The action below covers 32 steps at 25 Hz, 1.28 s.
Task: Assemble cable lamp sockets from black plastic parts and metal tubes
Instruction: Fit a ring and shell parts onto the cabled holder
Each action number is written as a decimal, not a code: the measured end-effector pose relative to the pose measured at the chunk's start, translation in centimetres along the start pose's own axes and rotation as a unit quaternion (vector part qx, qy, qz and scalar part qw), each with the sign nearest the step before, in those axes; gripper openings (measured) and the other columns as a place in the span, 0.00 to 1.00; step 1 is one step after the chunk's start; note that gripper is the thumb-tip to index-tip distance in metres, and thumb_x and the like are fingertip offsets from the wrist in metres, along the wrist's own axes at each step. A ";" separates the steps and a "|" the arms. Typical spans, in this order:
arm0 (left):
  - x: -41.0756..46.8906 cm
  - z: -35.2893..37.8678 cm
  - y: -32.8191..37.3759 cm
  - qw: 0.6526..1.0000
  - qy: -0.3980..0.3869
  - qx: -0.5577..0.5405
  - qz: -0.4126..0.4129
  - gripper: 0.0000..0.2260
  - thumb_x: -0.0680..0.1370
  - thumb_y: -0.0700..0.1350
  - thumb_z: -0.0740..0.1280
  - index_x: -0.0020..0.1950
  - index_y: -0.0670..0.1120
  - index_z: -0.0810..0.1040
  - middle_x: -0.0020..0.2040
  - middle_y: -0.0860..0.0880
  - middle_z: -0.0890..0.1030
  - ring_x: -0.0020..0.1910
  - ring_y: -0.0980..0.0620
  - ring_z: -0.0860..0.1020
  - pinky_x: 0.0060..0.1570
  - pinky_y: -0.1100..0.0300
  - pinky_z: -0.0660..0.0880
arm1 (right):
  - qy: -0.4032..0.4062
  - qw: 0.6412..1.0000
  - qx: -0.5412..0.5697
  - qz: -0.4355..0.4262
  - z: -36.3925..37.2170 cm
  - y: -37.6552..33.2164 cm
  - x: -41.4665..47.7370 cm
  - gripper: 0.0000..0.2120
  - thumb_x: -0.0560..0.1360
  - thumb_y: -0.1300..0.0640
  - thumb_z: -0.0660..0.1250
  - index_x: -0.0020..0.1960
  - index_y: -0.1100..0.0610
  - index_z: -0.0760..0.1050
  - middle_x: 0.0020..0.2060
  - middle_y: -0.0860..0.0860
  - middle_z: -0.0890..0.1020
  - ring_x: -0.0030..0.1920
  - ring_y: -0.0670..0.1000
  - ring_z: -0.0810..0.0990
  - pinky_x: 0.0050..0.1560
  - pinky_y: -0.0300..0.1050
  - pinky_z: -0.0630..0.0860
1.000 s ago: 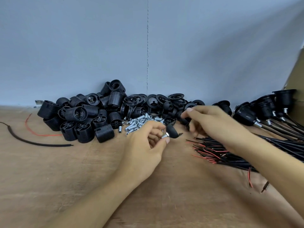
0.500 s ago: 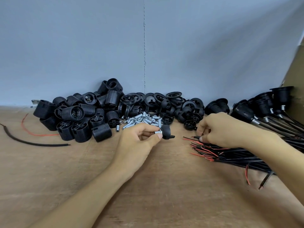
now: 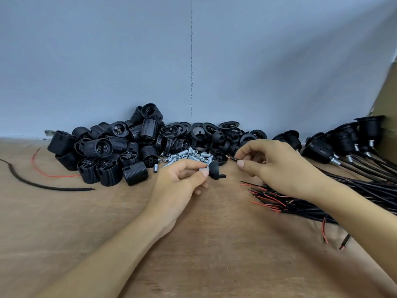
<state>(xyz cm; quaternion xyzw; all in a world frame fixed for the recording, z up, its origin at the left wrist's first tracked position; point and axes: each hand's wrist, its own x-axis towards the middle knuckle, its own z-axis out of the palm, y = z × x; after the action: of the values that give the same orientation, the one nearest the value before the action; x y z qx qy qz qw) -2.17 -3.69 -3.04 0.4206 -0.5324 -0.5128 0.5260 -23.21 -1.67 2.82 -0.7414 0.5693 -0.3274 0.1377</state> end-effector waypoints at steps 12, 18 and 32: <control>0.9 -1.3 0.7 0.988 -0.034 -0.136 -0.071 0.11 0.80 0.30 0.63 0.53 0.40 0.83 0.43 0.40 0.87 0.36 0.49 0.84 0.37 0.61 0.81 | -0.030 0.990 0.134 -0.007 0.9 -1.1 -0.8 0.02 0.76 0.55 0.73 0.47 0.48 0.83 0.28 0.43 0.79 0.30 0.42 0.78 0.34 0.30 0.71; 0.8 -1.3 0.6 0.988 -0.069 -0.118 -0.069 0.11 0.79 0.30 0.63 0.56 0.39 0.83 0.42 0.41 0.86 0.36 0.49 0.84 0.36 0.61 0.80 | -0.029 0.992 0.126 0.001 2.0 -1.6 -1.2 0.04 0.74 0.56 0.75 0.44 0.48 0.82 0.31 0.43 0.82 0.30 0.43 0.79 0.32 0.30 0.72; 0.7 -1.3 0.8 0.986 -0.067 -0.130 -0.082 0.10 0.78 0.31 0.64 0.56 0.38 0.82 0.44 0.40 0.86 0.35 0.49 0.84 0.35 0.61 0.80 | 0.003 0.989 0.147 0.009 2.3 -1.7 -1.2 0.06 0.73 0.57 0.77 0.43 0.49 0.81 0.35 0.43 0.83 0.29 0.44 0.80 0.32 0.33 0.74</control>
<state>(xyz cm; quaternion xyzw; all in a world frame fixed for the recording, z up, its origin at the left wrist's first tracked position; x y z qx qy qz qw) -0.87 -4.38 -2.28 0.3560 -0.4590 -0.6459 0.4953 -20.62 -0.35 1.68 -0.7072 0.5220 -0.4086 0.2457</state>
